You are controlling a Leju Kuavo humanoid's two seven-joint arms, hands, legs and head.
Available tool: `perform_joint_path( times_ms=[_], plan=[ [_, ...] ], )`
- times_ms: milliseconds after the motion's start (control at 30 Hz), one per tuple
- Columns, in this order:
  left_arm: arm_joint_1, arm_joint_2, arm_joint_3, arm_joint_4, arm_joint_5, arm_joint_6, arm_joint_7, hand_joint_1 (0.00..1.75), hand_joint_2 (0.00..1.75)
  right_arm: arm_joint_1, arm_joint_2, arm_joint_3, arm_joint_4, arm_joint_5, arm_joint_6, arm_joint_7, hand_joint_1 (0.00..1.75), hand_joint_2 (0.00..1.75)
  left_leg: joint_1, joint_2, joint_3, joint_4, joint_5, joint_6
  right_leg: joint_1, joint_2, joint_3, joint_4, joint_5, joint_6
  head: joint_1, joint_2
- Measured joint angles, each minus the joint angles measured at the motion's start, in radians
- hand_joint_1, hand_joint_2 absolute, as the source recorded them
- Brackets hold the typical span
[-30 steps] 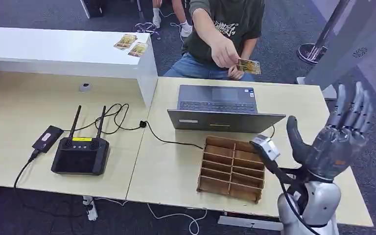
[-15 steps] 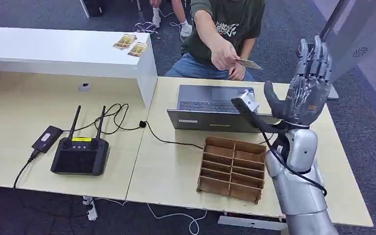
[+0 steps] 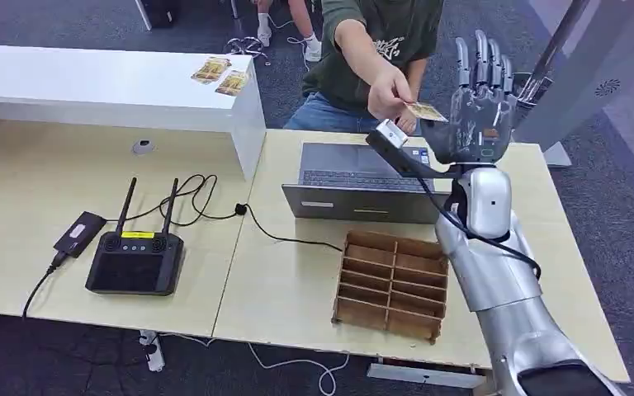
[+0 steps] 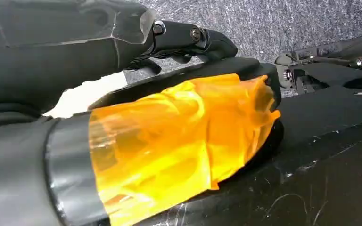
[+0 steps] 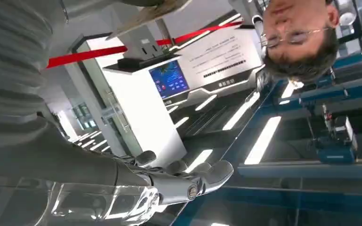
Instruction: Pass the card to the sensor for recognition and then transmit it.
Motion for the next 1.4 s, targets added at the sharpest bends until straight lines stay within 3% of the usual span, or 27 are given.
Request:
perform_joint_path(
  times_ms=[800, 833, 1400],
  plan=[
    [-0.001, 0.004, 0.0, 0.0, 0.007, -0.002, 0.003, 0.0, 0.0, -0.004, -0.01, 0.016, 0.034, -0.058, -0.011, -0.005, 0.02, 1.75, 0.0, 0.0, 0.0, 0.0, 0.0, 0.0, 0.0, 0.0, 0.0, 0.0, 0.0, 0.0, 0.0, 0.0],
    [-0.001, 0.004, 0.0, 0.0, 0.007, -0.002, 0.003, 0.0, 0.0, -0.004, -0.01, 0.017, 0.033, -0.059, -0.01, -0.003, 1.71, 1.75, 0.0, 0.0, 0.0, 0.0, 0.0, 0.0, 0.0, 0.0, 0.0, 0.0, 0.0, 0.0, 0.0, 0.0],
    [-0.001, 0.005, 0.0, 0.0, 0.013, -0.004, 0.003, 0.0, 0.0, 0.009, -0.022, 0.017, 0.023, -0.107, -0.01, -0.024, 1.75, 1.75, 0.0, 0.0, 0.0, 0.0, 0.0, 0.0, 0.0, 0.001, -0.001, 0.0, 0.0, 0.0, 0.0, 0.0]
  ],
)
